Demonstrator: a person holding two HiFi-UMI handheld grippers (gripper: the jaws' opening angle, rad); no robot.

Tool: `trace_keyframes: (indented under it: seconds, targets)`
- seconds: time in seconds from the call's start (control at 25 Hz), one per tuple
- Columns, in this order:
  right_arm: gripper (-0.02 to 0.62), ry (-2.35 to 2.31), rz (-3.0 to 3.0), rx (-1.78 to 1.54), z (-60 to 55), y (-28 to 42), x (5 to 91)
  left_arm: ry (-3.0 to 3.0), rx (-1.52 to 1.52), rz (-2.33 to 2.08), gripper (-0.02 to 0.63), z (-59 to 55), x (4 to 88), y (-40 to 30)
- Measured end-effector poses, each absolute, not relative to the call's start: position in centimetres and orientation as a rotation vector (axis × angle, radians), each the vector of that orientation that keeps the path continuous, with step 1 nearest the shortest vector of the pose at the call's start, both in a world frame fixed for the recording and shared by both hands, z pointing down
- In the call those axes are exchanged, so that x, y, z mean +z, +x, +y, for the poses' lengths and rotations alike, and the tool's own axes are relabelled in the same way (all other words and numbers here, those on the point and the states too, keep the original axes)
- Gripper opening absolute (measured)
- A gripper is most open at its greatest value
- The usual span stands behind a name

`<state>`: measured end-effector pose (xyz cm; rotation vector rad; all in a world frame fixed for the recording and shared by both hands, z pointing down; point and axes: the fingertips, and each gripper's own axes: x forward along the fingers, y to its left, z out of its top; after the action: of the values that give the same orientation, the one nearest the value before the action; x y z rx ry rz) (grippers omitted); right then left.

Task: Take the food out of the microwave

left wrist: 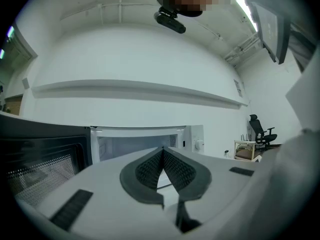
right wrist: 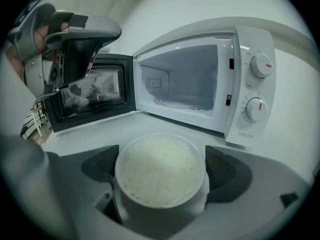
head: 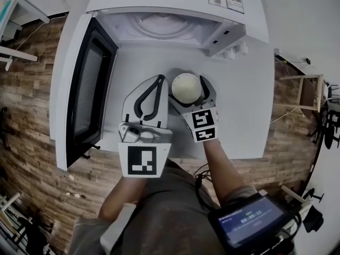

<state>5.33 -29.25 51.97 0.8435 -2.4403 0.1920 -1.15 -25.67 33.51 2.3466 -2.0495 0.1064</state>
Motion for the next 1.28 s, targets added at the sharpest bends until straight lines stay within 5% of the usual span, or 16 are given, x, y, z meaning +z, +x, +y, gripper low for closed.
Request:
trace_keyframes:
  seconds: [0.4, 0.44, 0.56, 0.68, 1.28]
  targets:
    - [0.529, 0.977, -2.542, 0.264, -27.4, 8.6, 45.6, 2.328, 0.061, -2.053, 0.006, -23.2, 33.0, -1.5]
    - [0.486, 1.002, -2.569, 0.272, -27.3, 8.9, 44.3, 2.331, 0.055, -2.056, 0.006, -22.9, 32.8, -1.4]
    - [0.181, 1.082, -2.665, 0.266, -26.5, 9.3, 39.8, 2.33, 0.024, -2.061, 0.006, -21.8, 32.0, -1.2]
    - [0.048, 1.102, -2.745, 0.184, -24.8, 8.5, 35.5, 2.324, 0.007, -2.059, 0.006, -20.5, 31.1, -0.9]
    - [0.006, 1.114, -2.876, -0.093, -21.7, 7.2, 27.6, 2.428, -0.093, -2.161, 0.006, -17.9, 24.7, 0.4]
